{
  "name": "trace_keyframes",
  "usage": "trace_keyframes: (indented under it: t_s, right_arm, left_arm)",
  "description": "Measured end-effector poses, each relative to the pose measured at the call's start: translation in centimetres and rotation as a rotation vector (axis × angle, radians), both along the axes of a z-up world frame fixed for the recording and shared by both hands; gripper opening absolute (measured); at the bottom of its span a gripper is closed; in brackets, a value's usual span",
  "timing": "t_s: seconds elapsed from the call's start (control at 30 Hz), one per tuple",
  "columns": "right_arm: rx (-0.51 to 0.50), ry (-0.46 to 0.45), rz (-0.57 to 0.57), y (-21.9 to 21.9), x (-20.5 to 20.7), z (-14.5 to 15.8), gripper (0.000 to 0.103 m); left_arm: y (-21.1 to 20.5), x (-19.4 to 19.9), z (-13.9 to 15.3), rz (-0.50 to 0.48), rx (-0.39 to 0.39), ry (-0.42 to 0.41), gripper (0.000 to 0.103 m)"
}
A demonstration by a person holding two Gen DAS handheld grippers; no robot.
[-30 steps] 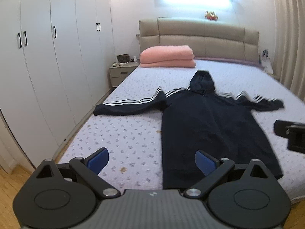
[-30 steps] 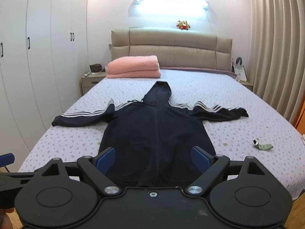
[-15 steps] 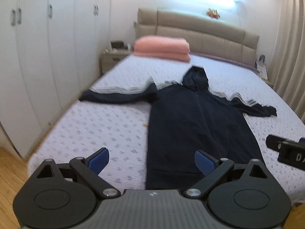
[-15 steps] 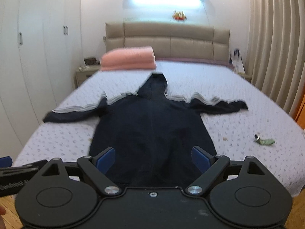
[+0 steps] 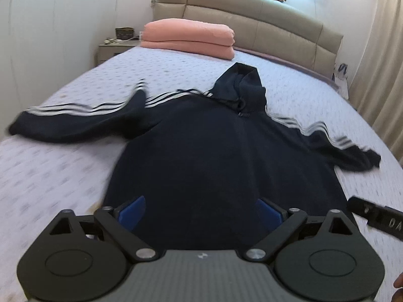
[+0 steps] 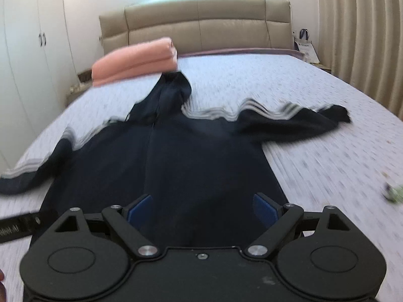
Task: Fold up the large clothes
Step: 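Reach the right gripper to the sleeve cuff and grasp it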
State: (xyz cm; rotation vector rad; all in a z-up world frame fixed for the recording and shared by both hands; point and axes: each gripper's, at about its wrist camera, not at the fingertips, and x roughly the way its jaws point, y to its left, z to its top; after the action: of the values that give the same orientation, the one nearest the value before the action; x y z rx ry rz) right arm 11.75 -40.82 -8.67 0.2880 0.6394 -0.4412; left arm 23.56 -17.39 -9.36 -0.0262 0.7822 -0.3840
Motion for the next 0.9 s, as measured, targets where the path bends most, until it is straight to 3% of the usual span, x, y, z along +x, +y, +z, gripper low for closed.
trace_keyframes:
  t_s: [0.2,0.4,0.47,0.63,0.8,0.9]
  right_arm:
    - [0.020,0.040,-0.097,-8.1,3.5,-1.1,0.090]
    - [-0.051,0.018,-0.212,-19.3,2.9,0.8,0.081]
    - [-0.019,0.005,-0.270,-24.2,2.9,1.1,0.078]
    - [0.080,0.024,-0.445,-37.7,4.3,-0.5,0.049]
    - [0.232,0.029,-0.579,-49.9,5.5,-4.0,0.049]
    - [0.310,0.043,-0.628,-54.7,6.4,-6.4,0.049]
  left_arm:
    - [-5.7,6.2,-0.8,-0.032,0.009,0.056,0.092]
    - [-13.4,8.2,1.3,-0.143,0.099,-0.004,0.083]
    - [-16.3,8.9,2.2,-0.172,0.081,-0.001,0.084]
    - [-23.3,11.0,2.9,-0.209,0.080,0.023,0.084]
    - [-28.6,12.7,2.0,-0.207,0.101,0.057,0.084]
    - [-31.6,13.9,1.0,-0.215,0.127,0.075,0.084]
